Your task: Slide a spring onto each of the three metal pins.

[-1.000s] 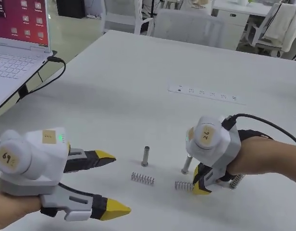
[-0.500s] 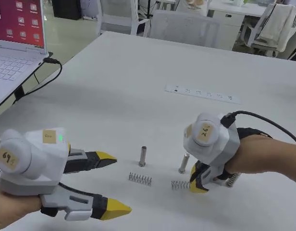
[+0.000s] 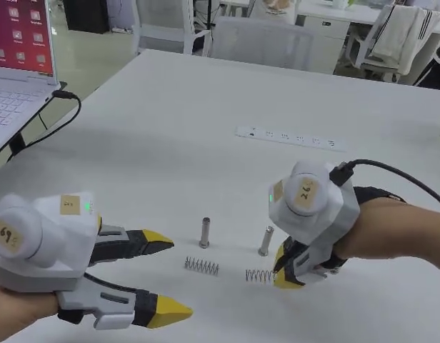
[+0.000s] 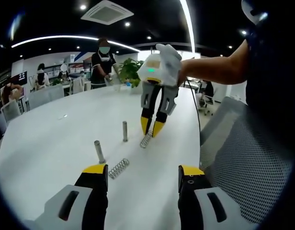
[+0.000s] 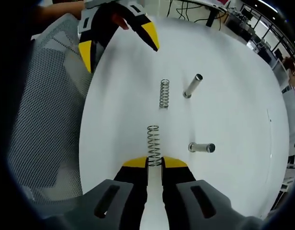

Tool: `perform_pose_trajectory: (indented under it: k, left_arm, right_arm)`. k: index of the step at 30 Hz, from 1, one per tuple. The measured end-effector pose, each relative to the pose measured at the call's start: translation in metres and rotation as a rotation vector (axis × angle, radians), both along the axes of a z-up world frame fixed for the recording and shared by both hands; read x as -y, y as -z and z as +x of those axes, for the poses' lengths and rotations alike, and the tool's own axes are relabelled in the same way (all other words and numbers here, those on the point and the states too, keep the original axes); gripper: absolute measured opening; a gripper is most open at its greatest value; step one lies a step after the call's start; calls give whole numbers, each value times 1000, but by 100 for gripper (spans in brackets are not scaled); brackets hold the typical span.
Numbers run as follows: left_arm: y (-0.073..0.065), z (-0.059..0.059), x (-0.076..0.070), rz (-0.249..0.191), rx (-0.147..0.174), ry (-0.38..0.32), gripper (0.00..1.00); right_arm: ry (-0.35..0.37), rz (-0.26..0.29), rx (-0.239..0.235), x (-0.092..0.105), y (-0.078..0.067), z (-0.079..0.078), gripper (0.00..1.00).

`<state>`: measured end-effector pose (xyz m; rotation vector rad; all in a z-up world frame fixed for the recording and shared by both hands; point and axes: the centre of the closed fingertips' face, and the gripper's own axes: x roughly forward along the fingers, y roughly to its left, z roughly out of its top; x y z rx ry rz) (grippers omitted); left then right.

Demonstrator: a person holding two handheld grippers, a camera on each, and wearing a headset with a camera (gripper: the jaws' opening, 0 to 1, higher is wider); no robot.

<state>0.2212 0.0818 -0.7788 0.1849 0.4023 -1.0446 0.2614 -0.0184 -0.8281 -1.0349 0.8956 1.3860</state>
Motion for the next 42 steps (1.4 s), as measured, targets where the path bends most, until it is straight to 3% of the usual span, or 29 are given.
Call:
perform_pose_trajectory:
  k: [9, 30, 42]
  left_arm:
    - [-3, 3, 5, -12, 1, 21, 50]
    - [-2, -2, 21, -37, -14, 102, 36]
    - [-6, -2, 23, -43, -1, 115, 30]
  right_arm:
    - [-30, 29, 3, -12, -11, -12, 8]
    - [-89, 73, -1, -40, -31, -32, 8]
    - [-131, 92, 10, -57, -39, -39, 8]
